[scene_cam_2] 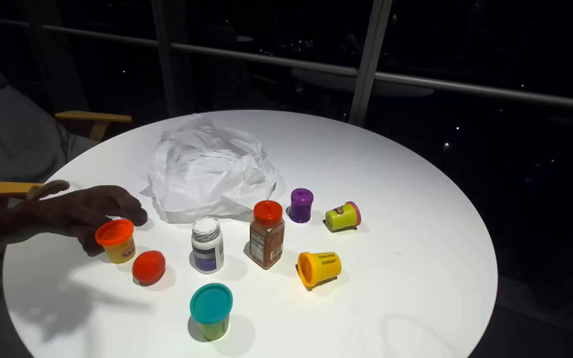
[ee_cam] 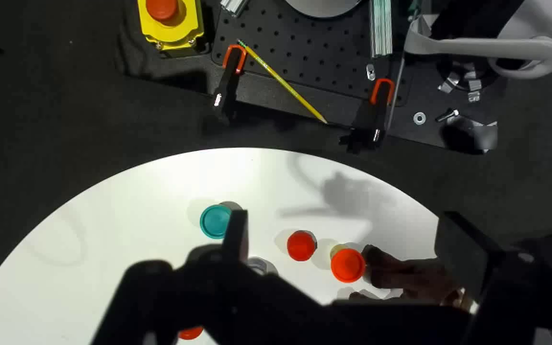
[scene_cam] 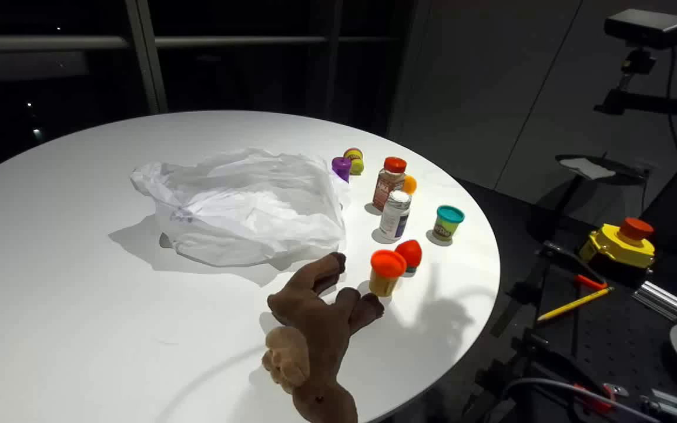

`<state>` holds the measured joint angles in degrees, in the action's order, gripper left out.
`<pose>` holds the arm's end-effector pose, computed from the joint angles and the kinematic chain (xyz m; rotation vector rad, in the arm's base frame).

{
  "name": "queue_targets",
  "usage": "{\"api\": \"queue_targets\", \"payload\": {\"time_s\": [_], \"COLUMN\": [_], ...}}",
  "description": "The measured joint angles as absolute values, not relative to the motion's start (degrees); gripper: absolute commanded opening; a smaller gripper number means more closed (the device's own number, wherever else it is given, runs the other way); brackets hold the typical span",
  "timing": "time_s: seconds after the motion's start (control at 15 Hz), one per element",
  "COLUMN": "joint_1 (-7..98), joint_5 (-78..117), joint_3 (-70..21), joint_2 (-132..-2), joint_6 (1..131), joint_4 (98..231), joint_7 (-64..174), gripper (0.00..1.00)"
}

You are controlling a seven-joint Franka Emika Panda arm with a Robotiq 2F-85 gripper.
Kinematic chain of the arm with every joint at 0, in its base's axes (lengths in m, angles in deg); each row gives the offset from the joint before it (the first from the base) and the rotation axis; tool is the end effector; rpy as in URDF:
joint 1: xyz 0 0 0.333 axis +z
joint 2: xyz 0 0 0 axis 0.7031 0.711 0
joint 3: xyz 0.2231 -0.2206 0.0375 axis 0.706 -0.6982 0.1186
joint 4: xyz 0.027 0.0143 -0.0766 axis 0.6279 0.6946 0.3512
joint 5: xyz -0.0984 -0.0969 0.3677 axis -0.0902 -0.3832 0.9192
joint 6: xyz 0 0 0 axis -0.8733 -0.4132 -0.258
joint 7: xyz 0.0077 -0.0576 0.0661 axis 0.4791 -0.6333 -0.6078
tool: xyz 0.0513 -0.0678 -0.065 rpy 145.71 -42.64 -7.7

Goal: Put the objects on the table in the plastic

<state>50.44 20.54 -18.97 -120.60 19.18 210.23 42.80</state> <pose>0.3256 0.0411 0.5174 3.0502 0.3954 -0.3491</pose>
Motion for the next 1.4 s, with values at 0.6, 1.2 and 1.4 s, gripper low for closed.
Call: {"api": "queue_targets", "payload": {"time_s": [0.6,1.2,1.4], "joint_1": [50.4,50.0,49.1], "joint_5": [20.5,20.5,20.5], "joint_3": [-19.0,-18.7,-18.8], "joint_2": [-120.9,-113.0,-105.5], "joint_6": [19.2,34.8,42.9], "joint_4": [209.4,211.2,210.9], "joint_7": [42.8,50.1,51.6], "gripper": [1.0,1.0,1.0]}}
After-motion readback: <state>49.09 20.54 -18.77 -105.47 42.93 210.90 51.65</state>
